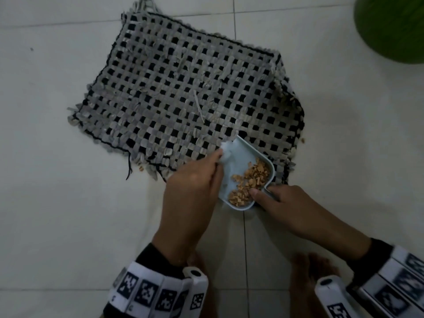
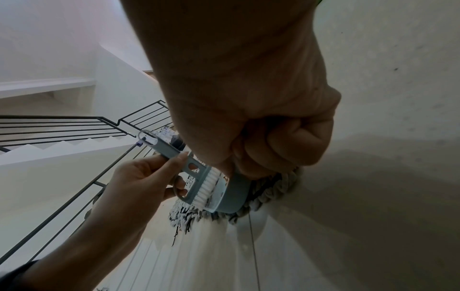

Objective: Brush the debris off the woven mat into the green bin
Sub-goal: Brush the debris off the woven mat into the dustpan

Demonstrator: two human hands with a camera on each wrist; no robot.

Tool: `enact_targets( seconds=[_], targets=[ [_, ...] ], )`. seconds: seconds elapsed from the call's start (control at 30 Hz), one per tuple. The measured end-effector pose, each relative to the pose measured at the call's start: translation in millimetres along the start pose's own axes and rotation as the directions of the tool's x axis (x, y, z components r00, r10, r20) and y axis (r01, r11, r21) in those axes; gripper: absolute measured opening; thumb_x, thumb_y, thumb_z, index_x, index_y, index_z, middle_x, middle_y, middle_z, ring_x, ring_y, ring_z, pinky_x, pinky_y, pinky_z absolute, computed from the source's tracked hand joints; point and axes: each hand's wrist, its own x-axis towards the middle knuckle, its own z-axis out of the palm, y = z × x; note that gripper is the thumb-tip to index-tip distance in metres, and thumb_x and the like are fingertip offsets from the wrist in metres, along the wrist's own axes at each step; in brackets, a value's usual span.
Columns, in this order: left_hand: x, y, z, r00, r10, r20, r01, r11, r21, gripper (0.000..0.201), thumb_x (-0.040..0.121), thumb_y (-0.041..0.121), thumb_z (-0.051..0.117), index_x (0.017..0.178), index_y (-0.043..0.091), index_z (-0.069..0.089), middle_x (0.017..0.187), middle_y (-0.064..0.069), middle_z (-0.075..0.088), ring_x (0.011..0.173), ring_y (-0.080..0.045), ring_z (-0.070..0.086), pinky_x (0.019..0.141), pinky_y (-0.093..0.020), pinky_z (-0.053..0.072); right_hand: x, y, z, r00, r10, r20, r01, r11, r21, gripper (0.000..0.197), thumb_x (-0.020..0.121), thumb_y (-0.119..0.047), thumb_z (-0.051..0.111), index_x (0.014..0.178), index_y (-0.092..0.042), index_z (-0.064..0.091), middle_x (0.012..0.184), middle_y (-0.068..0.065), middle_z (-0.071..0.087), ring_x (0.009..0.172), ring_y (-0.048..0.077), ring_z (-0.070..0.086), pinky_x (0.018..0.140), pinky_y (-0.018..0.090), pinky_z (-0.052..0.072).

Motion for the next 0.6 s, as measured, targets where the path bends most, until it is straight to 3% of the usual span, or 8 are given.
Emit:
enact_targets(
  seconds=[0.07, 0.17, 0.3, 0.4, 0.5, 0.6],
  targets=[
    [-9, 12, 8, 0.994, 0.098, 0.056, -0.096, 0.995, -0.031, 0.027, 0.096, 0.018, 0.061, 0.114, 0.000, 0.070, 0.095, -0.012, 0.075, 0.072, -0.017, 0.070, 0.063, -0.029, 0.059, 1, 1, 0, 1.000, -0.001, 0.005, 0.001, 1.000, -0.002, 0.046, 0.100, -0.042, 0.048, 0.056, -0.031, 0.050, 0.049, -0.011, 0.054, 0.049, -0.010, 0.053, 0.050, 0.009, 0.038],
    [-15, 23, 9, 0.987, 0.149, 0.053, -0.147, 0.988, -0.054, 0.032, 0.090, 0.016, 0.071, 0.118, 0.001, 0.070, 0.101, -0.011, 0.076, 0.080, -0.019, 0.073, 0.066, -0.036, 0.062, 2, 3, 2, 1.000, -0.009, 0.014, 0.010, 1.000, -0.009, 0.048, 0.100, -0.042, 0.048, 0.054, -0.030, 0.048, 0.051, -0.029, 0.056, 0.048, -0.006, 0.052, 0.051, 0.011, 0.039],
    [-2, 13, -2, 0.991, 0.131, -0.037, -0.131, 0.991, -0.016, 0.031, 0.098, 0.021, 0.057, 0.115, -0.001, 0.071, 0.095, -0.012, 0.076, 0.076, -0.019, 0.073, 0.065, -0.028, 0.060, 2, 9, 4, 1.000, -0.012, -0.009, 0.012, 1.000, -0.008, 0.044, 0.099, -0.046, 0.048, 0.061, -0.027, 0.059, 0.056, -0.006, 0.057, 0.052, -0.002, 0.055, 0.049, 0.014, 0.039],
    [4, 9, -1, 0.990, 0.138, -0.013, -0.137, 0.990, 0.025, 0.035, 0.095, 0.023, 0.052, 0.111, -0.001, 0.072, 0.094, -0.012, 0.075, 0.072, -0.021, 0.072, 0.062, -0.030, 0.058, 2, 10, 4, 1.000, -0.007, 0.007, 0.008, 1.000, -0.026, 0.042, 0.099, -0.047, 0.047, 0.070, -0.023, 0.066, 0.067, -0.004, 0.063, 0.059, 0.003, 0.059, 0.052, 0.014, 0.039],
    [0, 17, 6, 0.990, 0.122, 0.070, -0.119, 0.992, -0.048, 0.035, 0.096, 0.025, 0.056, 0.119, 0.002, 0.070, 0.100, -0.010, 0.076, 0.079, -0.019, 0.073, 0.068, -0.030, 0.060, 2, 7, 4, 1.000, -0.017, 0.004, 0.017, 1.000, -0.010, 0.043, 0.100, -0.044, 0.048, 0.060, -0.030, 0.056, 0.058, -0.008, 0.058, 0.056, -0.003, 0.056, 0.052, 0.013, 0.040],
    [-3, 22, 6, 0.994, 0.079, 0.080, -0.068, 0.990, -0.124, 0.020, 0.096, 0.019, 0.066, 0.109, 0.006, 0.074, 0.090, -0.004, 0.076, 0.070, -0.006, 0.066, 0.067, -0.014, 0.050, 1, 7, 2, 1.000, -0.012, 0.003, 0.012, 1.000, -0.016, 0.044, 0.100, -0.045, 0.048, 0.058, -0.032, 0.052, 0.053, -0.009, 0.054, 0.050, -0.004, 0.053, 0.051, 0.013, 0.038]
  ],
)
